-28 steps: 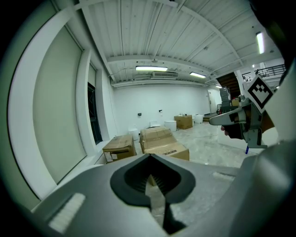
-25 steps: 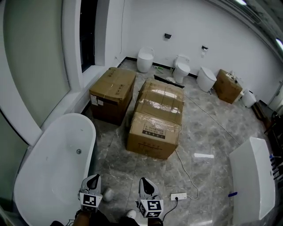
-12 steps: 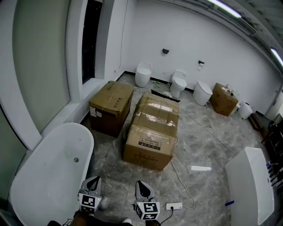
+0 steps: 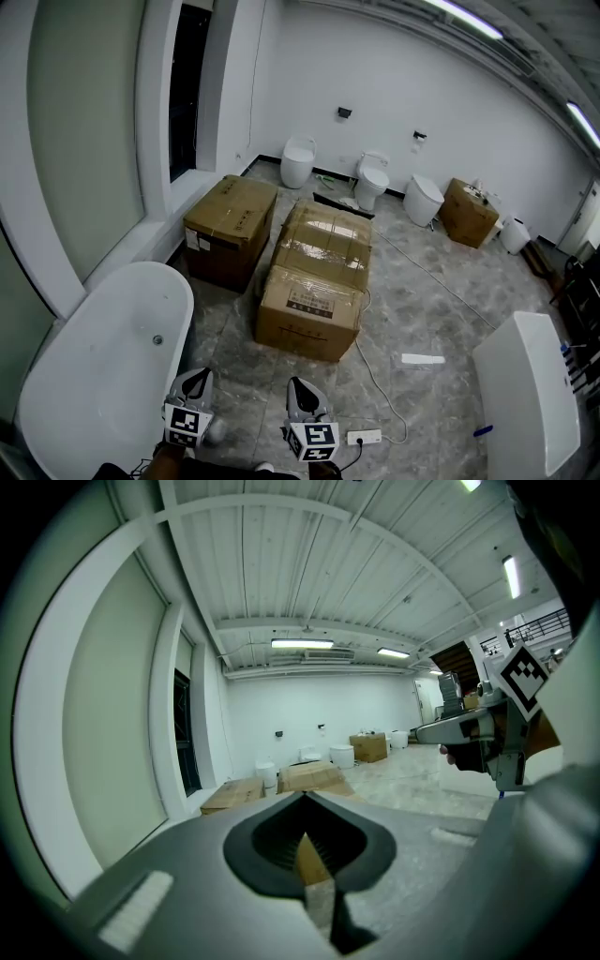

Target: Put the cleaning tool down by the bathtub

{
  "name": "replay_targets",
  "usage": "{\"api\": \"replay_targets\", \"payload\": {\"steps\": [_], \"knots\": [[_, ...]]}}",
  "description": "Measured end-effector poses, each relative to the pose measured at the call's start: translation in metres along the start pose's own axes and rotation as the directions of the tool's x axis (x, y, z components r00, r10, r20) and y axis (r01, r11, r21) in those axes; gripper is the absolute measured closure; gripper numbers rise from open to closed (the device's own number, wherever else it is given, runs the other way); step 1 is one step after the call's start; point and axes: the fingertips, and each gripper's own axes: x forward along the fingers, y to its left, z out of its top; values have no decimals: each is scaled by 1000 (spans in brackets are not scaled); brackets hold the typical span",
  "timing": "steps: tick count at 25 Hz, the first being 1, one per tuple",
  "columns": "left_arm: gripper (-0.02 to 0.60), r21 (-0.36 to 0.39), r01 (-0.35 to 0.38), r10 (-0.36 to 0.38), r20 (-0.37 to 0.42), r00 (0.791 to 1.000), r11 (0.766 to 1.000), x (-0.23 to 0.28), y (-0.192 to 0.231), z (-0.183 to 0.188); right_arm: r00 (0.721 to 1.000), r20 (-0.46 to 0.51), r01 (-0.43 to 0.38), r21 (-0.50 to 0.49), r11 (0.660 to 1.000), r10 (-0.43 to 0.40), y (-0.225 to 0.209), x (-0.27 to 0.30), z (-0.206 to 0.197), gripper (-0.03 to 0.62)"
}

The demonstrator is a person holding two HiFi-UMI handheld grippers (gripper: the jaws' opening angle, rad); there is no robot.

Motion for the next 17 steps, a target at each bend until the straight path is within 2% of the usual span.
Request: {"api": "replay_targets", "payload": {"steps": [11, 17], "knots": [[581, 5, 3, -3, 16, 1000, 1000, 1, -9, 6, 1000, 19, -14, -7, 1000, 14, -7, -5, 6, 583], [581, 11, -32, 31, 30, 999, 999, -1, -8, 10, 999, 21, -28, -26, 999, 28, -7, -6, 4, 583]]}}
